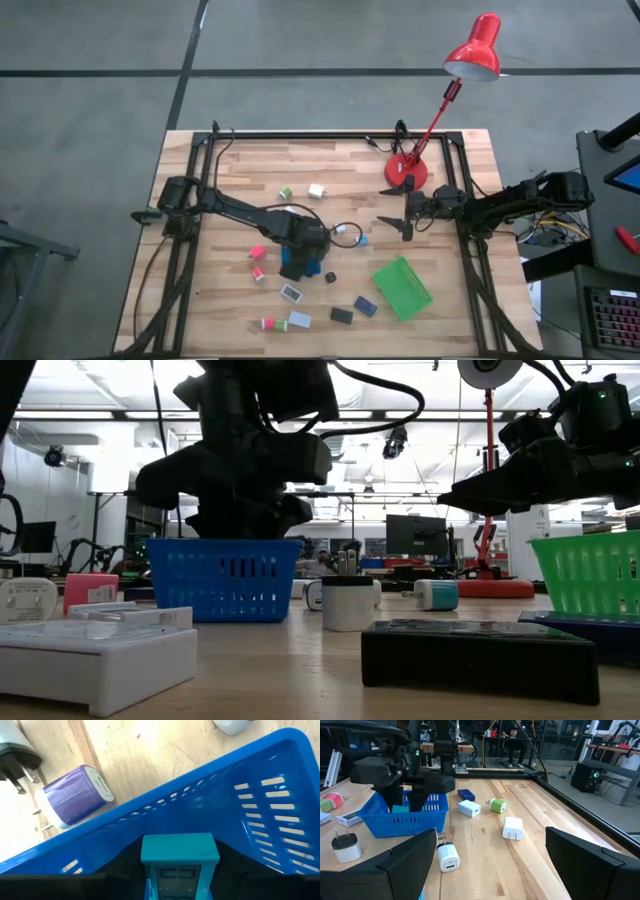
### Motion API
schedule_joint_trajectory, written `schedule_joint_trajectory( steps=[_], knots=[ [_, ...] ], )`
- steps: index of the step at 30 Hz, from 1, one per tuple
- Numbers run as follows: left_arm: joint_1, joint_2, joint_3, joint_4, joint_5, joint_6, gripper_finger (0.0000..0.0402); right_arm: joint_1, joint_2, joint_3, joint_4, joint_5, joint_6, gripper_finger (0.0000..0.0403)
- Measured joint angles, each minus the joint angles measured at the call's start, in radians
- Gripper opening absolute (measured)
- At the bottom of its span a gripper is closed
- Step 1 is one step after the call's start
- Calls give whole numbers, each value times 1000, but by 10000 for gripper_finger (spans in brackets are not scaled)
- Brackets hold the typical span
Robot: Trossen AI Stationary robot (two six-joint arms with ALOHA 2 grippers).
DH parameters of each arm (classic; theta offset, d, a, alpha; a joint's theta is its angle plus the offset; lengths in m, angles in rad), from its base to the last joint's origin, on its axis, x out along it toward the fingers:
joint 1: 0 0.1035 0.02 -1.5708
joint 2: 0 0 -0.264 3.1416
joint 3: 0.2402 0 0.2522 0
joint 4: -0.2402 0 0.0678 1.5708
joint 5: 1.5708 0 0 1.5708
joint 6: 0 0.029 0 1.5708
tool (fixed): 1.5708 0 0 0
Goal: Pick & Place Office items
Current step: Put the blue digital clock into the blue bin, then put the blue charger adapter into the green bin
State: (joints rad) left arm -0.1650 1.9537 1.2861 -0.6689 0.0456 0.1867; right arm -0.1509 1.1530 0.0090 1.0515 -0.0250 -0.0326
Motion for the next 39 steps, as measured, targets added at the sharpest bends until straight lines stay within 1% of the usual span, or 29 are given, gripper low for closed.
schedule_joint_trajectory(
  steps=[8,19,21,25,28,31,39],
  knots=[
    [0,0,-3,4,8,0,151,0,0,0,0,0,0,367],
    [0,0,-48,38,16,-18,151,0,0,0,0,0,0,367],
    [0,0,-48,42,18,-19,180,0,0,0,0,0,0,367],
    [-1,0,-48,64,19,-19,262,0,0,0,-1,0,0,367],
    [-1,-1,-48,74,19,-24,294,0,0,0,-1,0,0,367],
    [-1,-1,-48,75,19,-27,304,0,0,0,-1,0,0,367],
    [-1,-2,-48,78,23,-28,304,0,0,0,-1,0,0,367]
  ],
)
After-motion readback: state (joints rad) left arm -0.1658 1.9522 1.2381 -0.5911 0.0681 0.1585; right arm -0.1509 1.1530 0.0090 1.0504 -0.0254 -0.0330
